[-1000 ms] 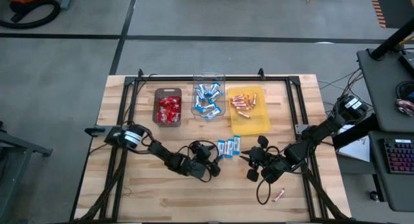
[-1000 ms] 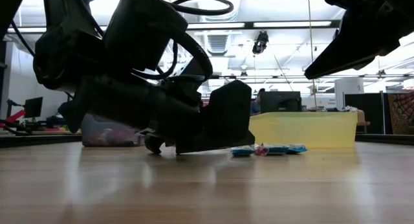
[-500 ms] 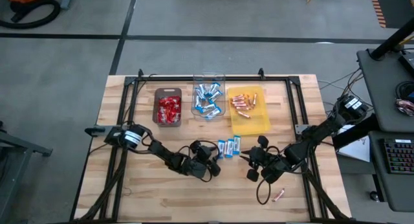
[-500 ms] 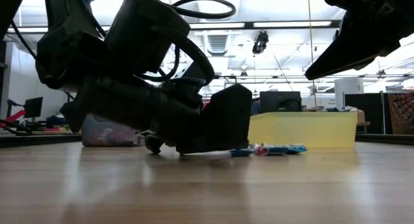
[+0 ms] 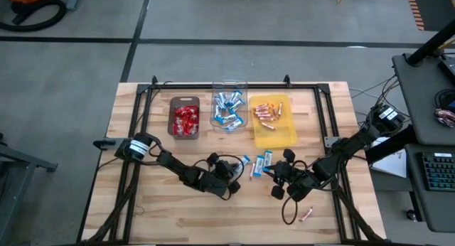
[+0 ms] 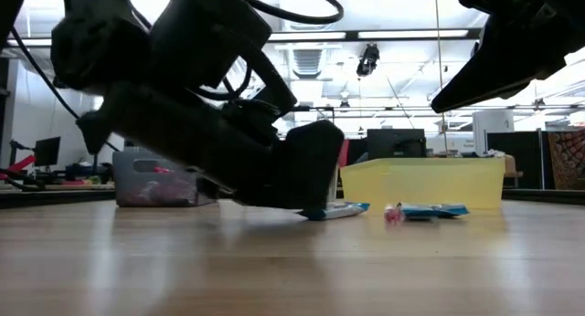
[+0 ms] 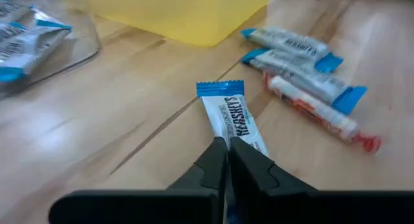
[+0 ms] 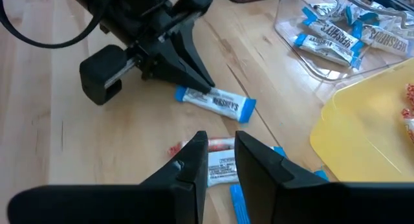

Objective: Sort candy
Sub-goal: Put the white chocolate into the transparent bin

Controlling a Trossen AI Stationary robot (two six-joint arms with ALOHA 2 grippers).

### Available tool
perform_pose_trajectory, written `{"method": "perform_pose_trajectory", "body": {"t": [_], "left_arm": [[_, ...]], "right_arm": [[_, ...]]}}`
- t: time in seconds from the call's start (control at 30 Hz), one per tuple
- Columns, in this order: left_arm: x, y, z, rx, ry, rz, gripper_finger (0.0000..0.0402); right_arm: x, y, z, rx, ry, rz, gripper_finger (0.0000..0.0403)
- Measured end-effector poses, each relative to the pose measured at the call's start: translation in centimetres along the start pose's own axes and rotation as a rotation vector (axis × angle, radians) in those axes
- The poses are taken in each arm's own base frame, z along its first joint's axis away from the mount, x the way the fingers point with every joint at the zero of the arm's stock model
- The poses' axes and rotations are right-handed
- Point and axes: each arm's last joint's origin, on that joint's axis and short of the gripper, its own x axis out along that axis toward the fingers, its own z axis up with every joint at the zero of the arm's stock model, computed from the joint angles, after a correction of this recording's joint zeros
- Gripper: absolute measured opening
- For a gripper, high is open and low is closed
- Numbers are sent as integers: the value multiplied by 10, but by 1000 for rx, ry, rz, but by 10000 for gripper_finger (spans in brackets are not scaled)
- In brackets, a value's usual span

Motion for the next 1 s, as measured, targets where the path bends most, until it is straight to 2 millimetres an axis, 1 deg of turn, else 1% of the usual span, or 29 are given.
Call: {"method": "perform_pose_trajectory", "body": {"t": [0.33,0.5,0.6,0.63,0.73,0.8,0.87,1.0], "left_arm": [[-27,12,23,208,180,17,0],[-39,12,35,255,187,-14,0],[-44,10,41,259,220,-85,0],[-45,9,42,243,233,-110,0],[-45,9,43,159,240,-114,2],[-44,8,41,141,241,-113,11],[-43,8,39,137,246,-109,30],[-41,7,35,129,242,-111,87]], "right_arm": [[0,0,0,0,2,3,65],[0,0,0,-1,3,3,64],[0,0,0,-1,3,3,64],[0,0,0,-1,3,3,64],[0,0,0,-1,3,3,64],[0,0,0,-1,2,3,64],[0,0,0,0,5,7,63],[0,0,0,-1,6,7,63]]}}
